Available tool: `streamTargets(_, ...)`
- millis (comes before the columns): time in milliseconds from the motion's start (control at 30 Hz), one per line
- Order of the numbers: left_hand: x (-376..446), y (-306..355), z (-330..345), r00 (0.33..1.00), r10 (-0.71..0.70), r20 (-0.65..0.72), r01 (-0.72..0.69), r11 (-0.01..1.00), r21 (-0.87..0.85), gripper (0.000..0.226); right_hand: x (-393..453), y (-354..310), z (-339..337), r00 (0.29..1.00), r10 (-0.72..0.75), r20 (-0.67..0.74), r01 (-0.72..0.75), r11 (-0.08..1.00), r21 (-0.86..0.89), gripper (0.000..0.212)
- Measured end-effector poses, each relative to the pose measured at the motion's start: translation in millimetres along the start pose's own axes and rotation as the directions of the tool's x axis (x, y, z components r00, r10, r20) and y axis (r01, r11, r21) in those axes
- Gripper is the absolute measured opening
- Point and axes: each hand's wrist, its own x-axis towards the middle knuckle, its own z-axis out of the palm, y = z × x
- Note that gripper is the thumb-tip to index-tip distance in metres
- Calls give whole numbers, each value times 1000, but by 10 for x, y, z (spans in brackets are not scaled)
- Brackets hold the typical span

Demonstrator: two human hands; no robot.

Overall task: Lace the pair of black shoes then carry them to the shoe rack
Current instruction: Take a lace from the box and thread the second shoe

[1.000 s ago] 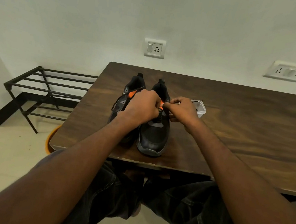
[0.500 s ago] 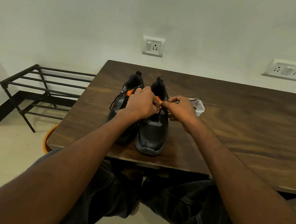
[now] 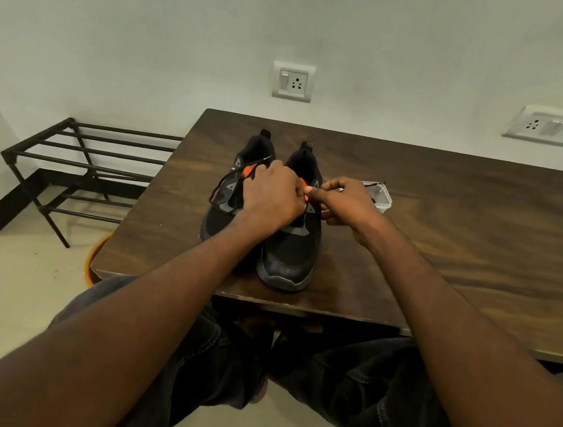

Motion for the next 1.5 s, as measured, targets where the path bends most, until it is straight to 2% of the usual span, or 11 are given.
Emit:
streamTargets(100, -54, 54, 18, 998, 32, -62, -23, 990, 142, 14, -33, -10, -16, 1000, 15, 6, -15, 999, 28, 24)
streamTargets(467, -27, 29, -77, 990, 65, 128, -61, 997, -35, 13, -94, -80, -9, 999, 38, -26, -39, 999, -8, 25)
streamTargets(600, 30, -53, -262, 993, 113, 23, -115, 991, 75, 27, -140, -90, -145, 999, 9, 39, -2, 986, -165, 17)
streamTargets(833, 9, -192, -369, 953, 207, 223, -214, 977, 8, 38, -160, -61, -98, 996, -63, 69, 83, 936, -341, 13)
streamTargets(1000, 43, -228, -329, 945, 218, 242, -206, 976, -77, 37, -141, -161, -475, 896, 79, -437, -47, 995, 83, 11)
streamTargets(1100, 67, -237, -320, 944, 221, 243, -207, 975, -84, 36, -182, -116, -529, 777, -65, -626, -94, 971, -219, 14)
streamTargets(1200, 83, -243, -304, 948, 224, 228, -216, 975, -61, 31, -209, -81, -320, 903, -259, -342, 41, 846, -532, 38)
streamTargets(1300, 73, -225, -285, 946, 243, 213, -231, 970, -78, 28, -235, -90, -87, 986, -161, 46, 161, 839, -520, 13)
streamTargets(1367, 74, -238, -276, 946, 249, 209, -236, 968, -82, 26, -239, -84, -51, 988, -130, 80, 153, 864, -481, 7)
streamTargets(1433, 93, -257, -274, 949, 248, 193, -236, 968, -82, 25, -210, -83, -146, 978, -153, -143, 92, 928, -361, 10)
streamTargets(1500, 111, -274, -282, 954, 245, 169, -236, 969, -73, 26, -181, -129, -352, 846, -78, -528, -2, 989, -149, 12)
